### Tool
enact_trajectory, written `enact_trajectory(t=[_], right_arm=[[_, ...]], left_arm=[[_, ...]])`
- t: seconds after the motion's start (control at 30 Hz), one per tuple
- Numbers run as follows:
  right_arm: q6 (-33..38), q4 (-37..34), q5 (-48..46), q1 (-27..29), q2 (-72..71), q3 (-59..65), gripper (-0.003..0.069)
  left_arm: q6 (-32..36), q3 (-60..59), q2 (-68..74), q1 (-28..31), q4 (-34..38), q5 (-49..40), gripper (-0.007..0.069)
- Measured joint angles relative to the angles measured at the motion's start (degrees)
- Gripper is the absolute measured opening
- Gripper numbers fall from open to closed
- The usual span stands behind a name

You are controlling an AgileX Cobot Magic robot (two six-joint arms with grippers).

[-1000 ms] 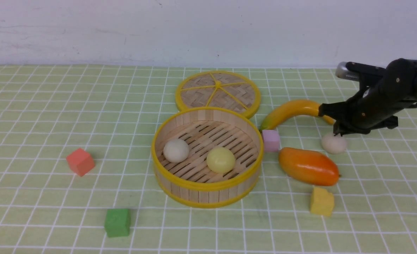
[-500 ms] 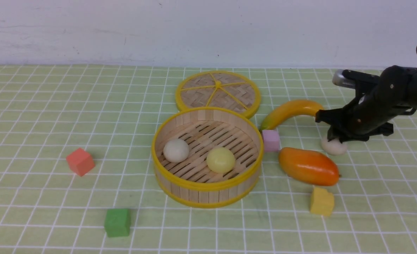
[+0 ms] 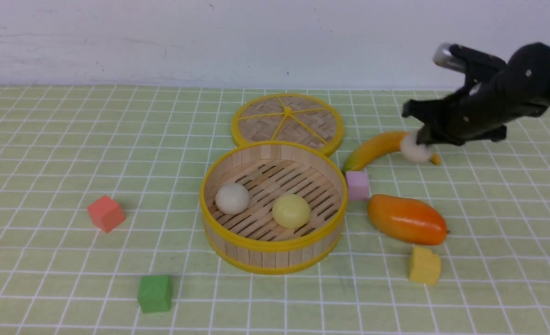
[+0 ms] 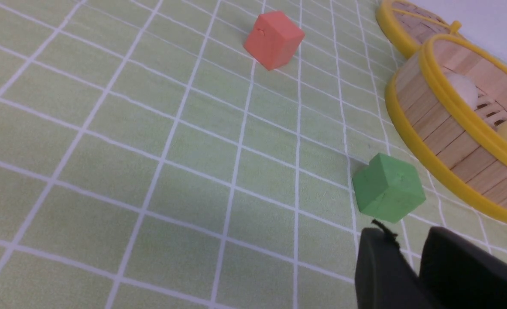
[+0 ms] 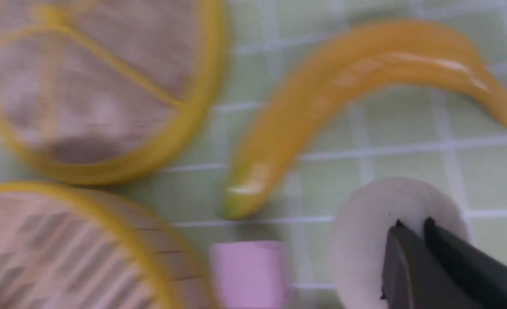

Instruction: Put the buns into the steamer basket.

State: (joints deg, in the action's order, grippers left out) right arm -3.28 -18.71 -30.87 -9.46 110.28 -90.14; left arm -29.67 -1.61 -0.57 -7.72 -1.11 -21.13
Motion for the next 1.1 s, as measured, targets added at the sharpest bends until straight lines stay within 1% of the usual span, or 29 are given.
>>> enact_trajectory(t=[0.13, 0.27, 0.3, 0.33, 0.43, 0.53, 0.57, 0.63, 0.73, 0.77, 0.8, 0.87, 0.9, 0.93, 0.97, 1.0, 1.07, 1.1], right_arm=[[5.5, -3.9, 0.2, -6.4, 0.3, -2.2, 0.0002], [10.4, -5.2, 3.1, -11.9, 2.8, -2.5, 0.0002], [10.6, -5.2, 3.3, -12.1, 2.8, -2.5, 0.0002], [11.4, -5.2, 4.6, -13.9, 4.7, -2.5, 0.0003], [11.7, -5.2, 6.1, -15.2, 7.0, -2.5, 0.0013], [10.8, -5.2, 7.9, -15.7, 10.2, -2.5, 0.0071], [10.7, -5.2, 8.0, -15.7, 10.3, -2.5, 0.0071], [9.9, -5.1, 8.3, -15.7, 10.5, -2.5, 0.0162], [9.7, -3.5, 7.6, -15.7, 9.7, -2.5, 0.0277], [9.7, -3.5, 7.6, -15.7, 9.6, -2.5, 0.0285], [9.2, -1.8, 5.4, -15.7, 8.4, -2.5, 0.0347], [7.5, 2.0, 1.1, -15.7, 6.0, -2.5, 0.0409], [7.3, 2.4, 0.7, -15.7, 5.7, -2.5, 0.0414], [5.1, 6.2, -3.2, -15.7, 2.6, -2.5, 0.0447], [3.3, 9.0, -5.9, -15.7, 0.7, -2.5, 0.0457], [2.9, 9.6, -6.5, -15.7, 0.7, -2.5, 0.0457], [-3.2, 16.7, -14.7, -15.7, -4.4, -2.5, 0.0452], [-5.5, 18.7, -18.0, -15.7, -6.4, -2.5, 0.0437]], left_arm=[[0.0, 0.0, 0.0, 0.0, 0.0, 0.0, 0.0144], [0.0, 0.0, 0.0, 0.0, 0.0, 0.0, 0.0146], [0.0, 0.0, 0.0, 0.0, 0.0, 0.0, 0.0146], [0.0, 0.0, 0.0, 0.0, 0.0, 0.0, 0.0148], [0.0, 0.0, 0.0, 0.0, 0.0, 0.0, 0.0147], [0.0, 0.0, 0.0, 0.0, 0.0, 0.0, 0.0152], [0.0, 0.0, 0.0, 0.0, 0.0, 0.0, 0.0152], [0.0, 0.0, 0.0, 0.0, 0.0, 0.0, 0.0155], [0.0, 0.0, 0.0, 0.0, 0.0, 0.0, 0.0162], [0.0, 0.0, 0.0, 0.0, 0.0, 0.0, 0.0162], [0.0, 0.0, 0.0, 0.0, 0.0, 0.0, 0.0164], [0.0, 0.0, 0.0, 0.0, 0.0, 0.0, 0.0165], [0.0, 0.0, 0.0, 0.0, 0.0, 0.0, 0.0165], [0.0, 0.0, 0.0, 0.0, 0.0, 0.0, 0.0165], [0.0, 0.0, 0.0, 0.0, 0.0, 0.0, 0.0165], [0.0, 0.0, 0.0, 0.0, 0.0, 0.0, 0.0165], [0.0, 0.0, 0.0, 0.0, 0.0, 0.0, 0.0166], [0.0, 0.0, 0.0, 0.0, 0.0, 0.0, 0.0167]])
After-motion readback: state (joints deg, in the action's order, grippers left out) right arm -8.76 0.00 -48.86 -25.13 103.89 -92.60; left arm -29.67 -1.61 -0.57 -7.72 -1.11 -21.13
